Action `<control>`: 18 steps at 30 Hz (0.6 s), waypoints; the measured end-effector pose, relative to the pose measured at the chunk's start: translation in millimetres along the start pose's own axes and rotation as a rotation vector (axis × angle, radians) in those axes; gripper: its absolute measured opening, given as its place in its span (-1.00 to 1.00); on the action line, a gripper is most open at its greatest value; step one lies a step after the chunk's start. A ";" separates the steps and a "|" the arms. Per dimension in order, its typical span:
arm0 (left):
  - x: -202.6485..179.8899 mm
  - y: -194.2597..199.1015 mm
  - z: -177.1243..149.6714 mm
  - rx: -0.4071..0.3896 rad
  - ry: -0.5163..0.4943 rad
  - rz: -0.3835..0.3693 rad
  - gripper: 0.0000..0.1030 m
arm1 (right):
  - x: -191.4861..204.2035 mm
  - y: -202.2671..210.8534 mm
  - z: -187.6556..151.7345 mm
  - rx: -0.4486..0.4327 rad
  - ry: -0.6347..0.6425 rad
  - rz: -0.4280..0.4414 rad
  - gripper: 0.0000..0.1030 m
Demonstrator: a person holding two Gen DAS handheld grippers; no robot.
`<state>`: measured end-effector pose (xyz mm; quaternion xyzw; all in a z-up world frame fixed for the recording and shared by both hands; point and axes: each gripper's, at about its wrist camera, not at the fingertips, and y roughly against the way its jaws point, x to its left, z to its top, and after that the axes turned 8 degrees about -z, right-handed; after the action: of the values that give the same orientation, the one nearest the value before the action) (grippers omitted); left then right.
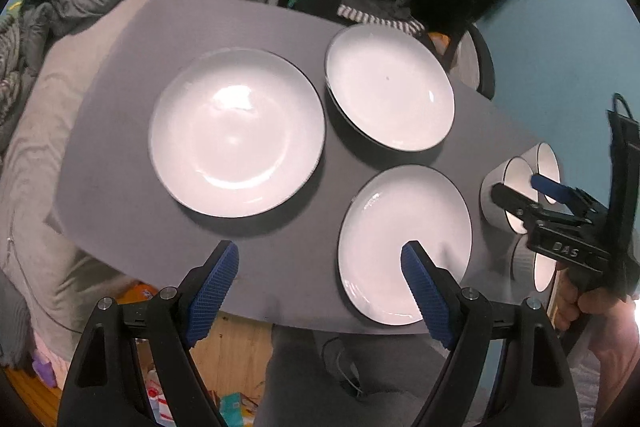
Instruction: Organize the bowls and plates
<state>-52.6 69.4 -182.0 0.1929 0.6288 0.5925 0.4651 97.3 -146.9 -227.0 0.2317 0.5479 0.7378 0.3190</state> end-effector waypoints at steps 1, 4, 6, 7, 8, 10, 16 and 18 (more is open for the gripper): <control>0.4 -3.8 -0.8 0.005 0.001 0.002 0.65 | 0.3 -7.7 -2.1 0.015 0.006 -0.004 0.89; 1.4 -21.6 -1.8 0.031 -0.013 -0.013 0.65 | 2.7 -28.2 -8.3 0.065 0.032 -0.017 0.86; 1.6 -32.9 -4.1 0.050 -0.012 -0.006 0.65 | 5.1 -35.5 -11.0 0.081 0.040 -0.016 0.83; 2.7 -38.9 -5.2 0.060 -0.006 -0.012 0.65 | 5.8 -39.1 -12.6 0.086 0.045 -0.010 0.80; 3.6 -42.9 -6.2 0.064 0.000 -0.018 0.65 | 7.0 -40.5 -13.4 0.088 0.053 -0.006 0.76; 6.0 -52.8 -7.4 0.072 0.016 -0.023 0.65 | 9.6 -47.0 -15.0 0.106 0.062 -0.009 0.75; 8.8 -75.7 -14.5 0.095 0.053 -0.024 0.65 | 13.9 -56.3 -18.1 0.110 0.073 0.022 0.69; 8.7 -80.4 -15.6 0.100 0.057 -0.020 0.65 | 14.7 -61.3 -19.3 0.129 0.072 0.039 0.59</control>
<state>-44.7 49.6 -261.5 0.1929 0.6725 0.5608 0.4428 87.2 -137.0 -291.4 0.2359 0.6006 0.7149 0.2692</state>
